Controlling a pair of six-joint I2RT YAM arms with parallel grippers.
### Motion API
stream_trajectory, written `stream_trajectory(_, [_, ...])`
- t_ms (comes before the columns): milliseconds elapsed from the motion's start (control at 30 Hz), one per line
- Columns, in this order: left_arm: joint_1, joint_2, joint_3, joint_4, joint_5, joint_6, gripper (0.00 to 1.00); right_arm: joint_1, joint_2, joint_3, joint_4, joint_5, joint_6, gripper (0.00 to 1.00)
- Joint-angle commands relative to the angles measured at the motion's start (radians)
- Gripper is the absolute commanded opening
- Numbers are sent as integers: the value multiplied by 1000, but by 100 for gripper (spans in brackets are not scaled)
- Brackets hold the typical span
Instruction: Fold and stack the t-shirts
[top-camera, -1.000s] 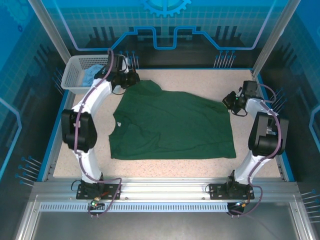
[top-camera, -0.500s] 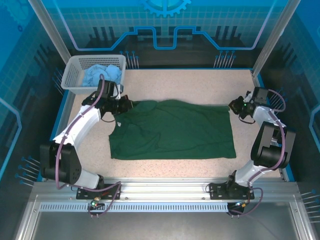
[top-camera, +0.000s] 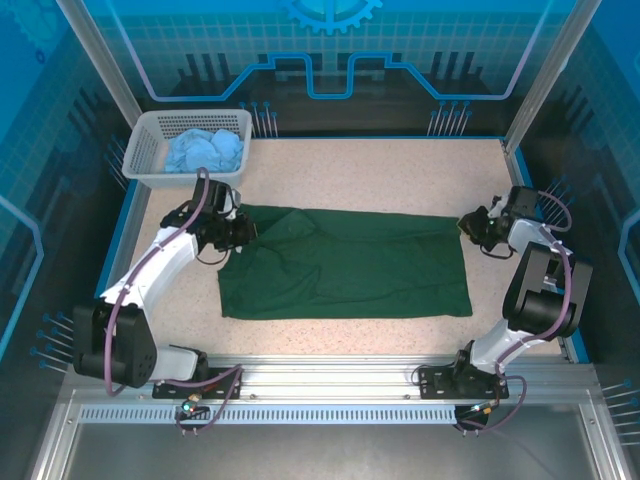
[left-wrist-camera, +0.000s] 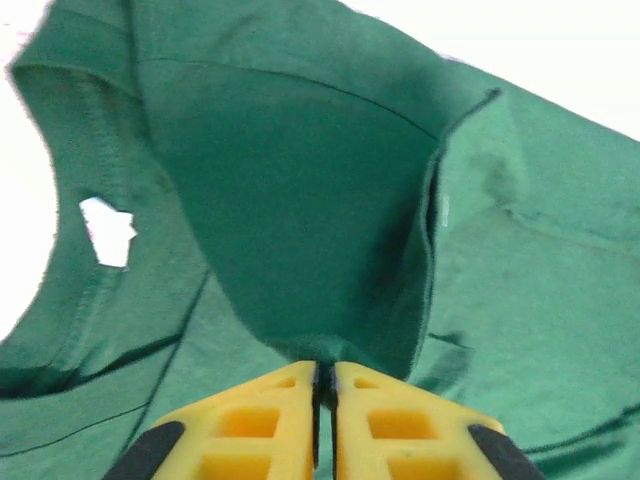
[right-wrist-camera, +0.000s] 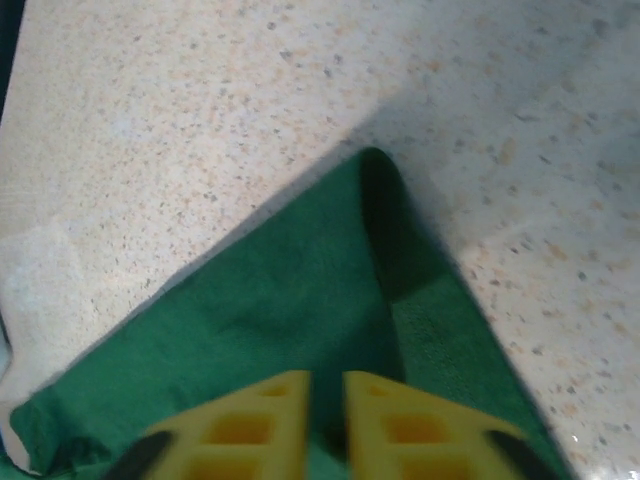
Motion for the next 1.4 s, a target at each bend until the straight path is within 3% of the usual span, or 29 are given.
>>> stream_trajectory(0, [19, -65, -18, -46, -151, -12, 16, -62, -3, -19, -35, 30, 39, 34])
stream_trajectory(67, [20, -101, -18, -56, -259, -50, 34, -91, -19, -34, -31, 33, 92, 39])
stream_trajectory(167, [20, -164, -10, -92, -476, -156, 50, -94, -54, -40, -21, 52, 137, 41])
stream_trajectory(200, [20, -177, -6, -97, -517, -173, 51, -90, -65, -38, -22, 63, 150, 42])
stream_trajectory(267, [21, -176, 7, -80, -514, -176, 51, -59, -77, -25, -31, 78, 161, 43])
stream_trajectory(367, [20, -100, 55, -38, -371, -149, 47, 25, -72, 32, -70, 125, 136, 43])
stream_trajectory(500, [15, 115, 179, -48, -156, -110, 34, 161, 11, 146, -148, 177, 110, 41])
stream_trajectory(633, [-32, 333, 332, -99, -87, -56, 28, 283, 143, 288, -244, 238, 77, 37])
stream_trajectory(767, [-68, 546, 512, -177, -131, -20, 22, 337, 284, 429, -337, 273, 90, 34])
stream_trajectory(967, [-24, 710, 599, -179, -205, -27, 17, 333, 427, 530, -421, 299, 109, 28])
stream_trajectory(1233, [-3, 803, 593, -138, -243, -50, 18, 277, 455, 517, -438, 329, 124, 29])
stream_trajectory(1367, [-3, 826, 580, -153, -339, -109, 18, 235, 485, 554, -444, 332, 100, 32])
